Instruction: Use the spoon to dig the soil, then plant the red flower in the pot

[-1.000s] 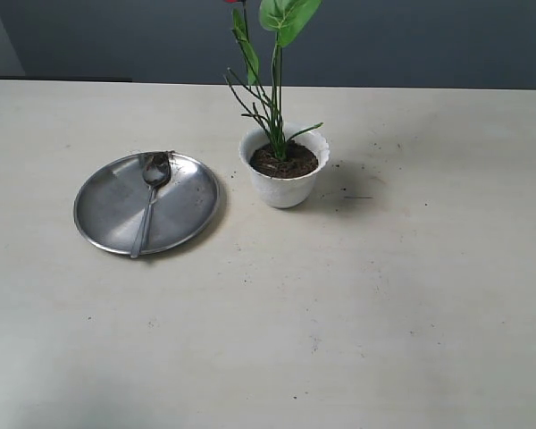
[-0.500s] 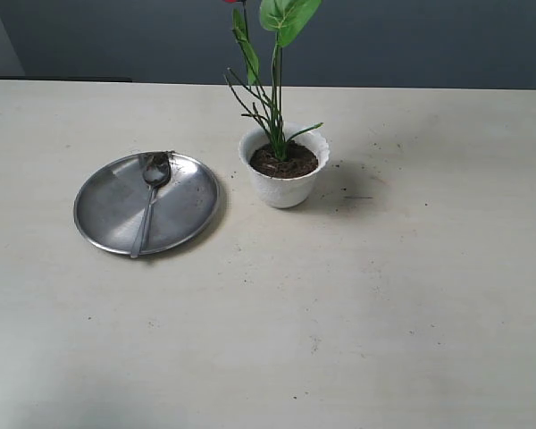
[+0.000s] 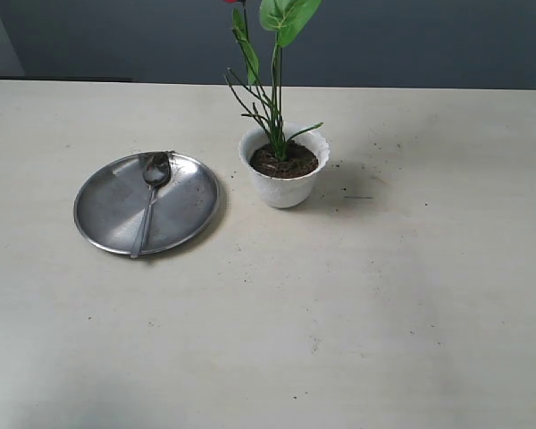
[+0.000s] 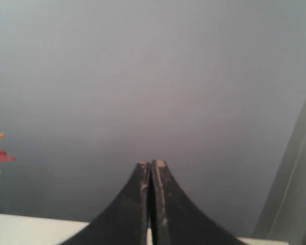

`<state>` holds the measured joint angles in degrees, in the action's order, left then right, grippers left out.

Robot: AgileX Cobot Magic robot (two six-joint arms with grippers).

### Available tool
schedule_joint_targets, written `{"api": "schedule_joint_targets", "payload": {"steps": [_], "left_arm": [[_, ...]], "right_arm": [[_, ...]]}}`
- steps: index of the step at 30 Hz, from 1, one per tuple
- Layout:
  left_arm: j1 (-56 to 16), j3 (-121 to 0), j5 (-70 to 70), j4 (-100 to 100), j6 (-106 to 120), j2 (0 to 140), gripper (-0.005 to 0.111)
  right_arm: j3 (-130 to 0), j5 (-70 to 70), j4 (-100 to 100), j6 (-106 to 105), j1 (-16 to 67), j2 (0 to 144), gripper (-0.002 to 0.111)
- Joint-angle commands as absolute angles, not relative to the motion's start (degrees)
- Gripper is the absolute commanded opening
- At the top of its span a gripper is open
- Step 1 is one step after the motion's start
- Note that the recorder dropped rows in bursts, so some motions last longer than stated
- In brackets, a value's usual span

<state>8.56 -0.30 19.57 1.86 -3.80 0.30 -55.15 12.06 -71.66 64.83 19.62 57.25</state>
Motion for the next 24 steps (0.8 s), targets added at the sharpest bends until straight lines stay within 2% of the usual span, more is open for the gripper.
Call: {"api": "schedule_joint_targets", "payload": {"steps": [1, 6, 10, 16, 24], "left_arm": [[8.4, 0.0, 19.2, 1.5, -3.9, 0.0, 0.0], [8.4, 0.0, 19.2, 1.5, -3.9, 0.0, 0.0], [8.4, 0.0, 19.2, 1.5, -3.9, 0.0, 0.0], [8.4, 0.0, 19.2, 1.5, -3.9, 0.0, 0.0], [8.4, 0.0, 19.2, 1.5, -3.9, 0.0, 0.0]], "right_arm": [[-52.2, 15.6, -56.6, 48.3, 19.4, 55.1, -0.001], [-49.7, 19.5, -44.8, 35.6, 19.4, 49.4, -0.001], [-46.3, 23.6, -44.3, 35.3, 19.4, 44.0, -0.001], [-36.8, 23.6, -43.9, 34.6, 19.4, 32.1, -0.001], [-28.2, 23.8, -31.2, 22.2, 19.4, 20.9, -0.001]]}}
